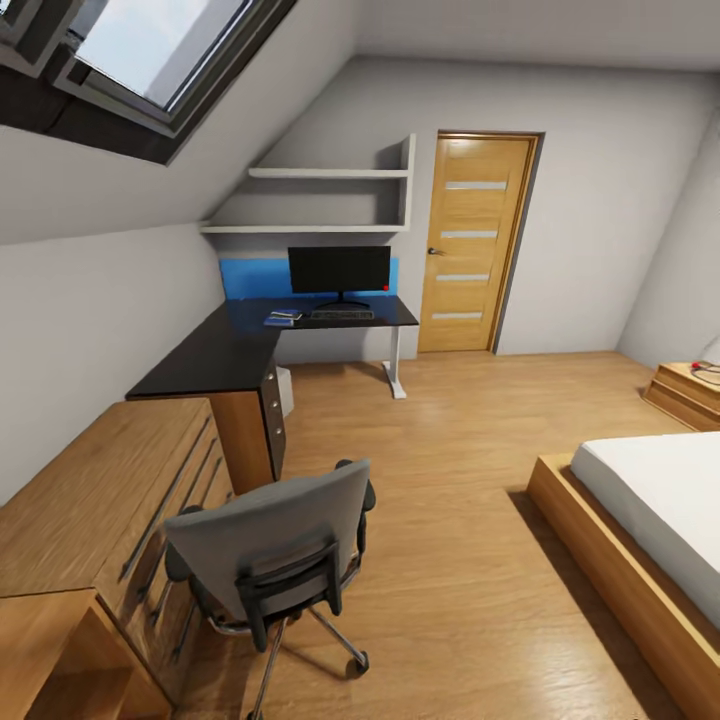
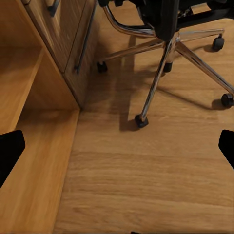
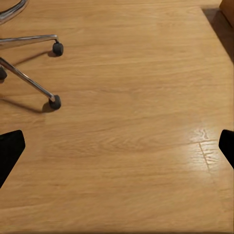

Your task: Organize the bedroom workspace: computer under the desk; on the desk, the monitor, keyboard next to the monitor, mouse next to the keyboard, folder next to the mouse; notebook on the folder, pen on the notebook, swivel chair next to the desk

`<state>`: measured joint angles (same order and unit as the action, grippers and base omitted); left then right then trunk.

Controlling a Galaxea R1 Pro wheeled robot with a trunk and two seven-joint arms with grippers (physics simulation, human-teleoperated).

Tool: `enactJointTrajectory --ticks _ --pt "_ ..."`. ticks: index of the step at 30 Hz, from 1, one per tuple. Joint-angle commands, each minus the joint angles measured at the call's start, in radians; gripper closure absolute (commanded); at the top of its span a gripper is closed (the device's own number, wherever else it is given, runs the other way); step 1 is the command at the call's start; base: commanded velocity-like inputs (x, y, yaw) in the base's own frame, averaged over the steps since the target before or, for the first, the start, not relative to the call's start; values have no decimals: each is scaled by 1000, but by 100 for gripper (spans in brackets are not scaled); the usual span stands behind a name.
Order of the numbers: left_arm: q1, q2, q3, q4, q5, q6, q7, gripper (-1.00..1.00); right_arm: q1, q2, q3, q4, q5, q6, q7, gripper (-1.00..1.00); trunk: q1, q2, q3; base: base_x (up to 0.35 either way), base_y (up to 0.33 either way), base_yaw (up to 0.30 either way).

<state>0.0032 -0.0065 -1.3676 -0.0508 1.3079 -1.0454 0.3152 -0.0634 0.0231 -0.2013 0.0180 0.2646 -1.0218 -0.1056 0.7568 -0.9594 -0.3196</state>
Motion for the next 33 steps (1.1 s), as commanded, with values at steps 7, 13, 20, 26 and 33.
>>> enactJointTrajectory --ticks 7,13,20,26,33 --pt "0 0 -8 -1 1 -2 10 -100 -1 0 -2 2 11 -2 -10 -100 0 -1 -1 -23 22 -3" --pt "0 1 -8 -1 1 -2 10 -100 -1 0 -1 2 11 -1 -10 -100 0 -1 -1 -5 130 -1" --pt "0 0 -8 -1 1 -2 10 -100 -1 0 -1 2 12 2 -9 -100 0 -1 -1 -1 107 0" --pt "0 1 -8 -1 1 -2 10 -100 -1 1 -1 2 11 42 -11 -100 0 -1 -2 0 15 39" --pt "0 0 -8 -1 1 -2 10 -100 -1 1 -1 2 10 54 -11 -100 0 -1 -6 0 2 93"
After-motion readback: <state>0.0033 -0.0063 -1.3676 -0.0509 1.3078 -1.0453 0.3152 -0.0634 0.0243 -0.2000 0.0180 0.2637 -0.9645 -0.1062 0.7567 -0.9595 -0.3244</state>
